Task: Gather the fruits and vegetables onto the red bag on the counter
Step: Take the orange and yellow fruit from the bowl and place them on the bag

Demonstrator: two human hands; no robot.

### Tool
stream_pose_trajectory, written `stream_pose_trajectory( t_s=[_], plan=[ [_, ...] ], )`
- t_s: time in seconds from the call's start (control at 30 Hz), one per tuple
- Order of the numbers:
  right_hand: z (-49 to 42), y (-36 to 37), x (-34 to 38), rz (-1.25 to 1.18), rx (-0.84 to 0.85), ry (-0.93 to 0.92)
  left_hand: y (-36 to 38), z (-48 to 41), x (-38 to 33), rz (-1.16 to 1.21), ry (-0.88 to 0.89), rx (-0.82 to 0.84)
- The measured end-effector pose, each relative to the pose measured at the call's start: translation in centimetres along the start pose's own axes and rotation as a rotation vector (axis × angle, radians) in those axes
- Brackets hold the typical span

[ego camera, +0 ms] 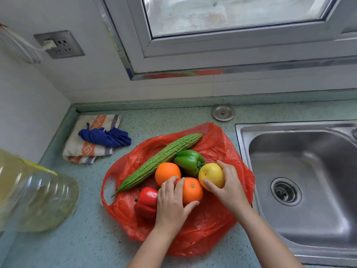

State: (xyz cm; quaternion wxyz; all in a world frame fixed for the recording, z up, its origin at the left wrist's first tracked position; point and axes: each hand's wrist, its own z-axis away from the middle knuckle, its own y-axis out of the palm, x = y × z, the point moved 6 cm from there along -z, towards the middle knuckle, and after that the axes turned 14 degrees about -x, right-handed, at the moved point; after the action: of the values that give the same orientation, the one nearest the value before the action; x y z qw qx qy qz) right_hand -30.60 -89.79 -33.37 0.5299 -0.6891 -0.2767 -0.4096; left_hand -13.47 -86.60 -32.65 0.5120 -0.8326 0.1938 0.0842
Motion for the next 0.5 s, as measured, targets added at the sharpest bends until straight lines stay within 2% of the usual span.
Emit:
stream_pose_trajectory(
  t_s=[0.5],
  plan=[
    [-0.24,0.34,0.54,0.136,0.032,-0.135,-0.18,-0.50,0.20,0.052,0.016,0.017]
  ],
)
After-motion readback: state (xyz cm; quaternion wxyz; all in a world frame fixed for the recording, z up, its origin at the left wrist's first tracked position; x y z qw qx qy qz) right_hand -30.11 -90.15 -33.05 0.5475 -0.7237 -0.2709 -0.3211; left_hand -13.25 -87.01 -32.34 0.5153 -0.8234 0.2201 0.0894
